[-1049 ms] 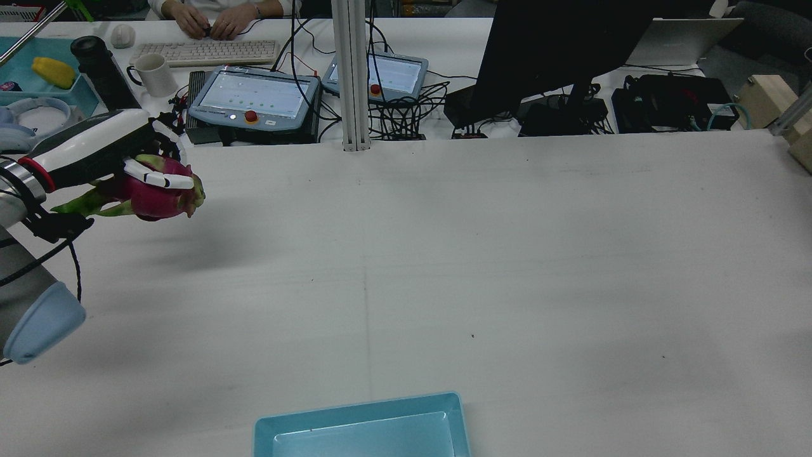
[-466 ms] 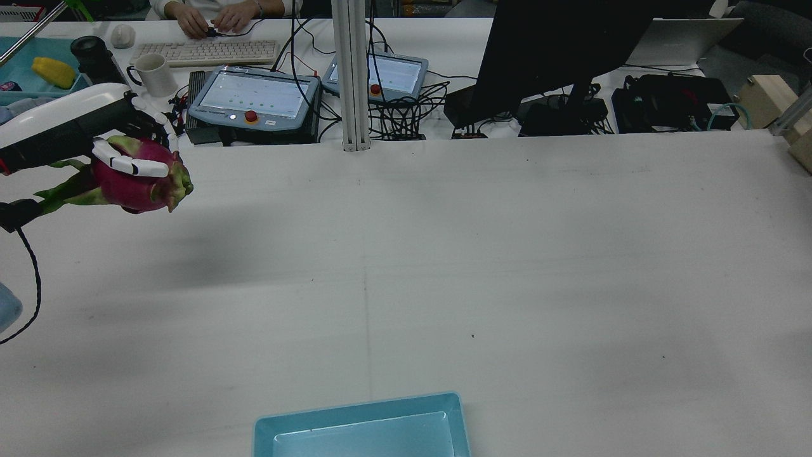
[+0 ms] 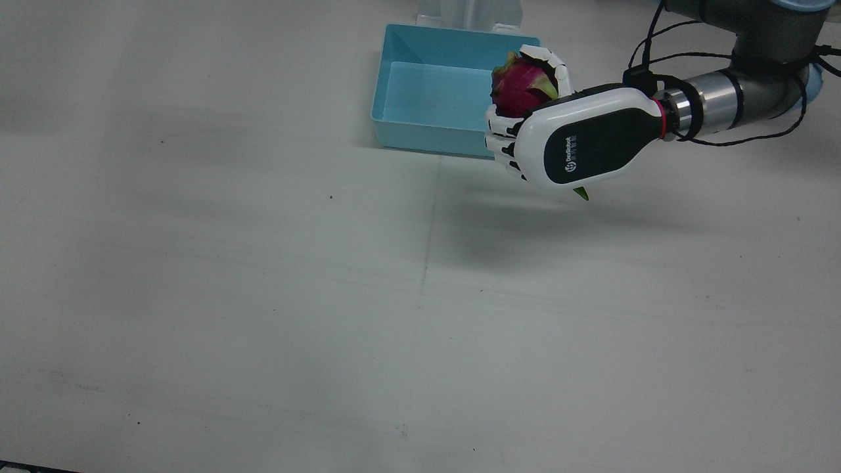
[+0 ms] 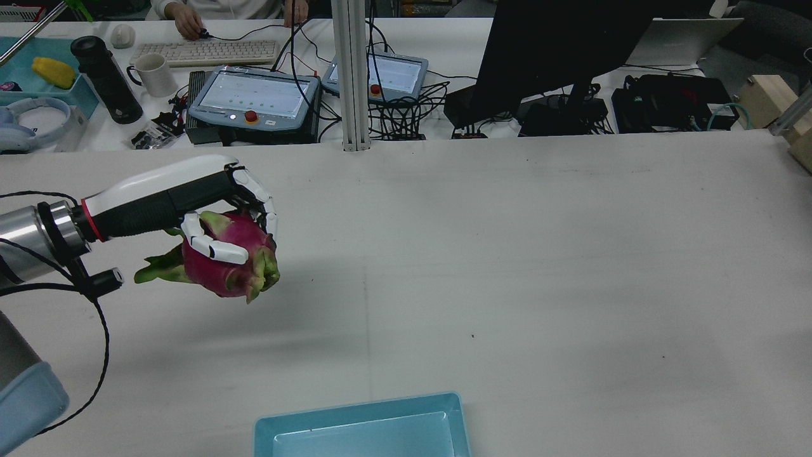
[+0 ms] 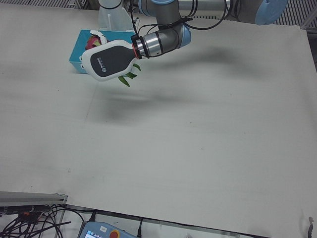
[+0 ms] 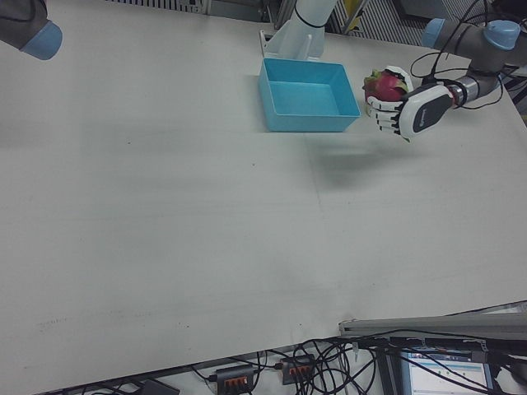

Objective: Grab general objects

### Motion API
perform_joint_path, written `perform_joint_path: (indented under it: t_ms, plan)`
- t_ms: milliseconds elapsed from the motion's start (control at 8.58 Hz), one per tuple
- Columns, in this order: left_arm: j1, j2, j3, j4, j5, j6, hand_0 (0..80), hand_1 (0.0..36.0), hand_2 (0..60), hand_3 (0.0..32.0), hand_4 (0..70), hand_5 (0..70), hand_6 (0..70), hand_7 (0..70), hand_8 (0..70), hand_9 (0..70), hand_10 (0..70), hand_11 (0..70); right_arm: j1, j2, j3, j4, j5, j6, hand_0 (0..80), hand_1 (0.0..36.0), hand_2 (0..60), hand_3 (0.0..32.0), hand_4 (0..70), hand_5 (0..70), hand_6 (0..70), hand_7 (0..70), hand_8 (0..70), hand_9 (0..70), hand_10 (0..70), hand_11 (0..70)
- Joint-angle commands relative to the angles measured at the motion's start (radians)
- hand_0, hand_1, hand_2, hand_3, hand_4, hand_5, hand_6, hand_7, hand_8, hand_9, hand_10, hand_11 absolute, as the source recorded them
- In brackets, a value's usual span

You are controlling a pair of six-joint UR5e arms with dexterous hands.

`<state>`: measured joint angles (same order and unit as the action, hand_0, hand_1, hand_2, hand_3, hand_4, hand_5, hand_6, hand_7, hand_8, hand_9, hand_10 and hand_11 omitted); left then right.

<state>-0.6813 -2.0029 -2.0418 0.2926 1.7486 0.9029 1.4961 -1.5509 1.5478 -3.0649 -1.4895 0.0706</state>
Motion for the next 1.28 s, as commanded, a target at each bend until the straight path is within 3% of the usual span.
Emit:
perform_joint_path:
  t_ms: [0, 233, 466, 816, 932, 1049, 1165]
  plan:
    - [0.138, -0.066, 0.003, 0.003, -0.012, 0.001, 47.3, 0.0, 36.1, 0.0, 57.9, 70.0, 70.0, 70.0, 70.0, 70.0, 70.0, 70.0, 0.0, 0.0, 0.0, 0.0, 0.0, 0.0, 0.0, 0.0, 0.0, 0.0, 0.0, 0.0, 0.0, 0.0, 0.0, 0.0, 0.0, 0.0]
    - [0.192, -0.071, 0.012, 0.006, -0.021, 0.007, 47.1, 0.0, 35.2, 0.0, 57.9, 70.0, 70.0, 70.0, 70.0, 70.0, 70.0, 70.0, 0.0, 0.0, 0.0, 0.0, 0.0, 0.0, 0.0, 0.0, 0.0, 0.0, 0.0, 0.0, 0.0, 0.0, 0.0, 0.0, 0.0, 0.0]
    - [0.288, -0.071, 0.018, 0.006, -0.075, 0.01, 47.1, 0.0, 35.3, 0.0, 57.6, 70.0, 70.0, 70.0, 70.0, 70.0, 70.0, 70.0, 0.0, 0.0, 0.0, 0.0, 0.0, 0.0, 0.0, 0.0, 0.0, 0.0, 0.0, 0.0, 0.0, 0.0, 0.0, 0.0, 0.0, 0.0]
    - [0.309, -0.071, 0.038, 0.006, -0.09, 0.054, 47.0, 0.0, 33.4, 0.0, 55.5, 70.0, 70.0, 70.0, 70.0, 70.0, 70.0, 70.0, 0.001, 0.0, 0.0, 0.0, 0.0, 0.0, 0.0, 0.0, 0.0, 0.0, 0.0, 0.0, 0.0, 0.0, 0.0, 0.0, 0.0, 0.0]
    - [0.309, -0.069, 0.047, 0.003, -0.084, 0.054, 47.1, 0.1, 28.9, 0.0, 51.6, 70.0, 70.0, 70.0, 70.0, 70.0, 70.0, 70.0, 0.0, 0.0, 0.0, 0.0, 0.0, 0.0, 0.0, 0.0, 0.0, 0.0, 0.0, 0.0, 0.0, 0.0, 0.0, 0.0, 0.0, 0.0]
    - [0.312, -0.071, 0.073, -0.024, -0.077, 0.047, 50.1, 12.2, 12.7, 0.0, 18.2, 49.1, 35.7, 25.9, 19.5, 18.4, 26.1, 38.7, 0.0, 0.0, 0.0, 0.0, 0.0, 0.0, 0.0, 0.0, 0.0, 0.0, 0.0, 0.0, 0.0, 0.0, 0.0, 0.0, 0.0, 0.0]
    - [0.31, -0.071, 0.083, -0.041, -0.075, 0.045, 51.6, 15.4, 10.4, 0.0, 12.6, 35.3, 23.6, 19.8, 11.4, 9.9, 12.0, 19.2, 0.0, 0.0, 0.0, 0.0, 0.0, 0.0, 0.0, 0.0, 0.0, 0.0, 0.0, 0.0, 0.0, 0.0, 0.0, 0.0, 0.0, 0.0]
